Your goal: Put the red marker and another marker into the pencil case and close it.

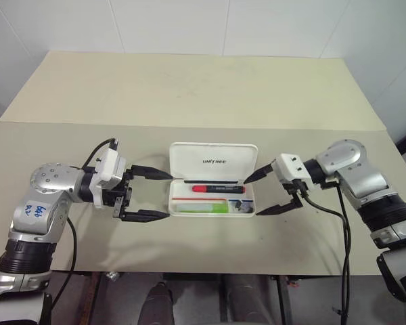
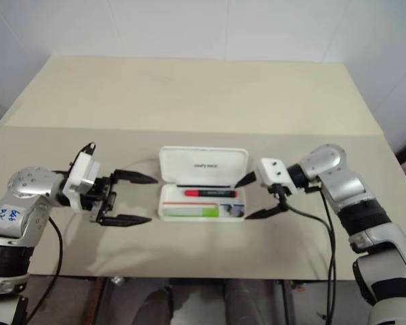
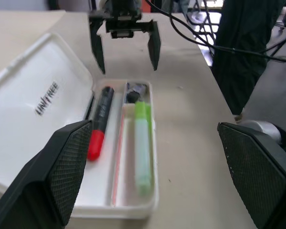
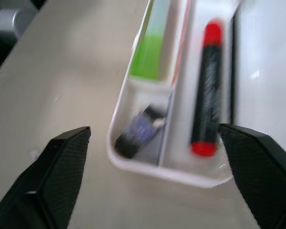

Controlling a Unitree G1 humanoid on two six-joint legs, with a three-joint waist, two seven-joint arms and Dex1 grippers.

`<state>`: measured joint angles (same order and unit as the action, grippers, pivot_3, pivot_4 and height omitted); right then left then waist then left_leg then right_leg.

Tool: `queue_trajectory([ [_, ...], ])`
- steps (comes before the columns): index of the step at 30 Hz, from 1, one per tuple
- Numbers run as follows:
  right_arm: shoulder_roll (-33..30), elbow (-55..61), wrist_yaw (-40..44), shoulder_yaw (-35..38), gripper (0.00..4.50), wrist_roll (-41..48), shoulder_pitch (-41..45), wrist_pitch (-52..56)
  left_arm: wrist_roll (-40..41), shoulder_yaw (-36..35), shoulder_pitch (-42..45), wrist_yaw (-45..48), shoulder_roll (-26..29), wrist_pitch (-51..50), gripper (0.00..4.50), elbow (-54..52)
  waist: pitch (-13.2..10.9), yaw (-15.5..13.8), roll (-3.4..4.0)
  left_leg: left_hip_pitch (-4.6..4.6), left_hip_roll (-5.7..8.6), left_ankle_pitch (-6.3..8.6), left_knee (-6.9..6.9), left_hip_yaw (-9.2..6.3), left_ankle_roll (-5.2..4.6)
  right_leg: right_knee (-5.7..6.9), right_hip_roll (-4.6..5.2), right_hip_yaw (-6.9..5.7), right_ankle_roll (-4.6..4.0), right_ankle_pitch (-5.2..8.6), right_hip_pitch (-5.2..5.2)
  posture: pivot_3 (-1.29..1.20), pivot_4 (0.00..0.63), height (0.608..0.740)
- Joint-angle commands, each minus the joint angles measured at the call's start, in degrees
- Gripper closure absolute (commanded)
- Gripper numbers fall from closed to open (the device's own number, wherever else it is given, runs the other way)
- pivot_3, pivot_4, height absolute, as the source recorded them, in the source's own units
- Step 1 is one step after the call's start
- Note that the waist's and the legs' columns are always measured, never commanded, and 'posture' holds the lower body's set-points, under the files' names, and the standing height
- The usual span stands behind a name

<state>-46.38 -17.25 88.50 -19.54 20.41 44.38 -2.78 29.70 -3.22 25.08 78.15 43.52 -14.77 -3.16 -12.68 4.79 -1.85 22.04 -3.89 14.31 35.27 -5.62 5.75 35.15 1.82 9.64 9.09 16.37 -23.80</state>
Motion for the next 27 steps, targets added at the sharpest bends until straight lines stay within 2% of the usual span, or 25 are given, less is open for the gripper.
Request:
queue_trajectory([
  [1,-1.1,6.7,-0.5,6.4,0.05,5.1,-2.7,5.8,-0.7,-0.4,2.3,0.1,-0.9,3.1,0.00,2.4,0.0,-0.1,0.00,0.00,0.00,0.00,0.00,-0.01,0.00,0.00,0.00,-0.01,0.00,0.00,0.00,0.00,0.150,0.740],
  [5,-0.8,16.1,-9.0,15.9,0.05,11.9,-9.6,14.0,-2.3,-0.2,6.4,-1.4,-3.6,6.6,0.00,7.9,0.0,-0.5,0.00,0.02,0.00,0.00,0.02,-0.03,0.00,0.03,0.00,-0.03,0.00,0.00,0.00,0.00,0.150,0.740],
  [9,0.6,23.2,-18.8,23.8,0.05,14.8,-15.6,18.7,-4.0,0.1,10.5,-2.9,-6.4,9.0,0.00,13.2,0.0,-0.9,-0.01,0.03,0.01,0.00,0.04,-0.03,0.00,0.03,0.00,-0.02,0.00,0.00,0.01,0.00,0.150,0.740],
  [16,8.8,34.2,-41.5,36.7,0.05,19.2,-22.6,24.0,-8.9,1.3,20.4,-5.5,-10.5,15.6,0.00,28.4,0.0,-1.4,-0.02,0.02,0.01,-0.01,0.12,-0.04,0.01,0.06,-0.01,-0.02,0.00,0.00,0.00,0.00,0.150,0.740],
  [20,12.8,39.6,-48.5,40.5,0.05,21.6,-27.1,24.7,-10.2,1.9,24.5,-3.1,-11.9,19.3,0.00,35.7,0.0,-1.6,-0.02,0.04,0.02,-0.01,0.06,-0.05,0.01,0.05,-0.01,-0.03,0.03,-0.02,0.00,0.00,0.150,0.740],
  [24,13.9,43.3,-50.2,41.0,0.05,20.8,-32.8,24.2,-10.8,2.2,29.2,1.6,-13.2,22.5,0.00,43.6,0.0,-1.8,-0.02,0.05,0.02,-0.01,-0.04,-0.04,0.01,0.01,-0.01,-0.04,0.03,-0.02,-0.01,0.00,0.150,0.740],
  [27,14.3,44.1,-52.1,41.3,0.00,20.5,-33.5,23.5,-12.3,1.7,33.7,3.1,-13.8,26.3,0.63,51.3,0.0,-1.8,-0.02,0.07,0.03,-0.01,-0.03,-0.03,0.00,-0.07,-0.01,-0.04,0.03,-0.02,0.00,0.00,0.150,0.740],
])
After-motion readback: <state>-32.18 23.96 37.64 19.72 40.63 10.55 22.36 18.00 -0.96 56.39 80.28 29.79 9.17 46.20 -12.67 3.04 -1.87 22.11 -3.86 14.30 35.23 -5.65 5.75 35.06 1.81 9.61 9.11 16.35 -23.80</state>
